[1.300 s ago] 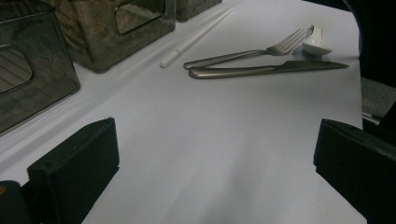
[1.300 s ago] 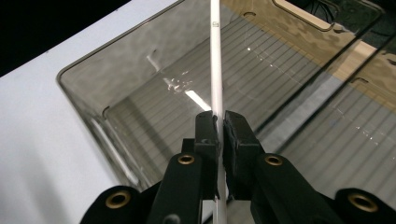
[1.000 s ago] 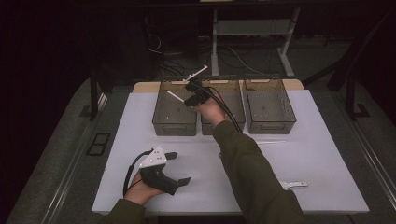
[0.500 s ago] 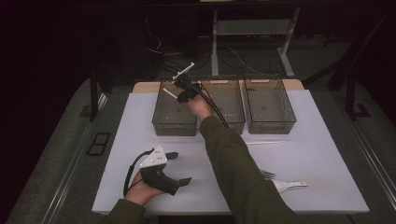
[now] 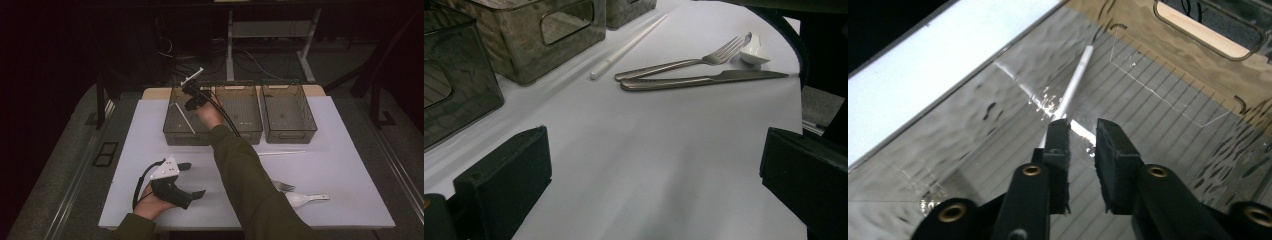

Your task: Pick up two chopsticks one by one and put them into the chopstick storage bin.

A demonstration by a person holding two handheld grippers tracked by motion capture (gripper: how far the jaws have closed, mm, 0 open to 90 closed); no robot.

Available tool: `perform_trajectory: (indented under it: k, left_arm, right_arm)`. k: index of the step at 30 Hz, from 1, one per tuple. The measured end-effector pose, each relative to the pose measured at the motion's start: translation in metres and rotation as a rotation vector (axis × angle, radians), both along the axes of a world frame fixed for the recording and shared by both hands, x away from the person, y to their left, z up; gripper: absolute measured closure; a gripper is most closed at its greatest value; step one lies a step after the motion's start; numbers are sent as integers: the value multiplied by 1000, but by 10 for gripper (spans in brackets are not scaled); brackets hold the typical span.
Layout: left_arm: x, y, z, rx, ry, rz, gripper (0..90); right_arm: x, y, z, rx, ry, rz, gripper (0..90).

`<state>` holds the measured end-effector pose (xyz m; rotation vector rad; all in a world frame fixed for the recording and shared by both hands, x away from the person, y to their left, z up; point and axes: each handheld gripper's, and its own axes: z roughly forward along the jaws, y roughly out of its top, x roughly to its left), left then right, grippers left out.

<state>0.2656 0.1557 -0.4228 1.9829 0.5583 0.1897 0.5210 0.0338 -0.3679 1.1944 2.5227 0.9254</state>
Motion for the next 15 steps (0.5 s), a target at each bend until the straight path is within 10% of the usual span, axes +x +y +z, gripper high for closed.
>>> perform_trajectory:
  k: [15]
  left_arm:
    - [0,1,-1,2,4,10,0]
  right_arm:
    - [-17,-29,20,84,-22,70,461]
